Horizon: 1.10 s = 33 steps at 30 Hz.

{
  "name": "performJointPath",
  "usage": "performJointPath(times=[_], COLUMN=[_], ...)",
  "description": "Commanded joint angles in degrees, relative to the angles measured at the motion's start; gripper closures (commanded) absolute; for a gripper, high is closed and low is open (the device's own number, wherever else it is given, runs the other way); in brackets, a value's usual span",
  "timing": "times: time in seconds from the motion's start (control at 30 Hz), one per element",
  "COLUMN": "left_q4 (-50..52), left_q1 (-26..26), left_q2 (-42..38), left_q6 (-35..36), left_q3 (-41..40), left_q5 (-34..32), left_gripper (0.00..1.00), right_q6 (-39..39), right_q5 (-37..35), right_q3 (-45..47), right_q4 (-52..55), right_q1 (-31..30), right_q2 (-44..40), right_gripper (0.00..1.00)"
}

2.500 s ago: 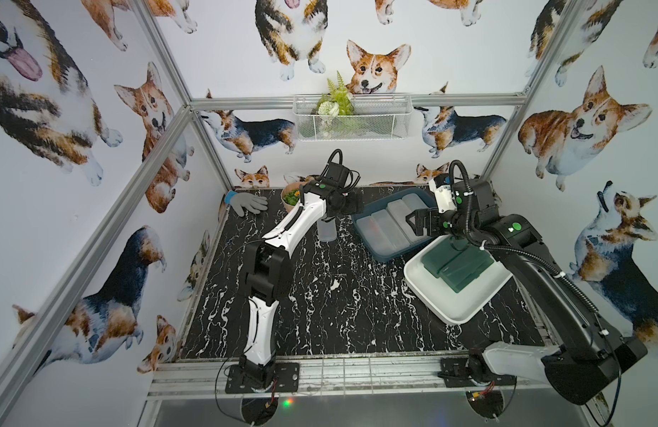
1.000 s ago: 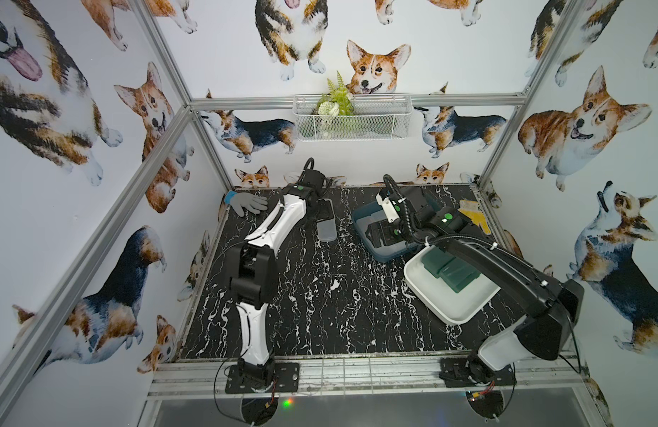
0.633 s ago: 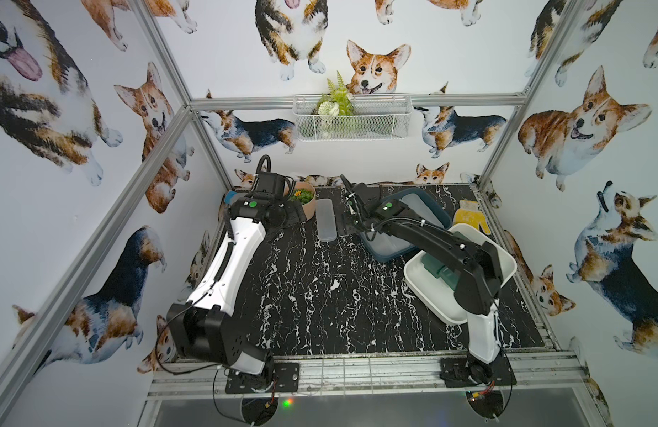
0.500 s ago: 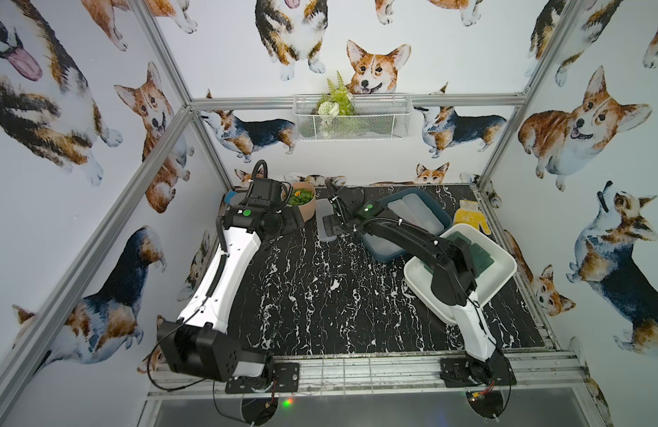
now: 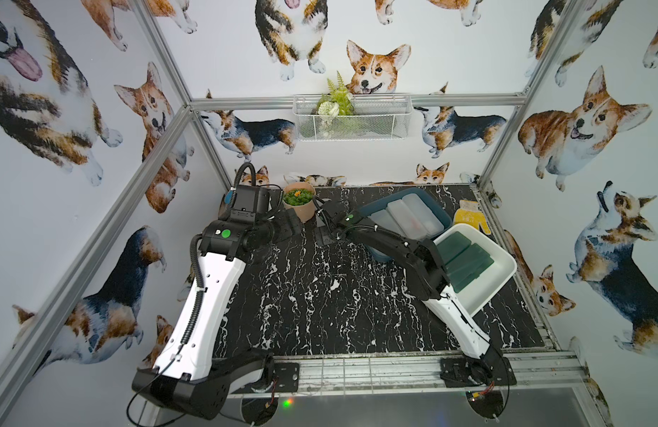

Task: Place the pencil cases by color into the storage box
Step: Pick up the pencil case from the center of the board.

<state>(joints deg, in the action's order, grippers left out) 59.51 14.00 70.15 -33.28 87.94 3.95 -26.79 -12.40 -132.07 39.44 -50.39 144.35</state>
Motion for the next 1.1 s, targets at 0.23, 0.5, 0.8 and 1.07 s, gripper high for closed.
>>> performJointPath(times=[0.23,0.5,0.8,1.07], left_q4=[4.6,4.4,4.7,5.2], left_q1=[2.1,4.8,7.1,9.0], left_q2=[-2.2,-2.8,-1.6,-1.3], left_q6=[-0.1,2.1,2.2,2.5], left_q3=[1.4,1.2,1.1,1.4], left_q5=[-3.9,-7.7,-8.8,-10.3], left_gripper=[0.08,0.08,0.08,0.08], right_q6=[1.8,1.4,0.8,-1.0], right_q5=[-8.1,-8.9,-9.3,-11.4], right_q3=[-2.5,-2.7,-5.8,-7.2], right_q4=[-3.7,-7.2,-8.0,-8.5], right_q1=[-0.6,-0.6,-0.5,-0.5], right_q2=[4.7,6.4,9.4,12.0], right_gripper=[0.04,0.03,0.03,0.03])
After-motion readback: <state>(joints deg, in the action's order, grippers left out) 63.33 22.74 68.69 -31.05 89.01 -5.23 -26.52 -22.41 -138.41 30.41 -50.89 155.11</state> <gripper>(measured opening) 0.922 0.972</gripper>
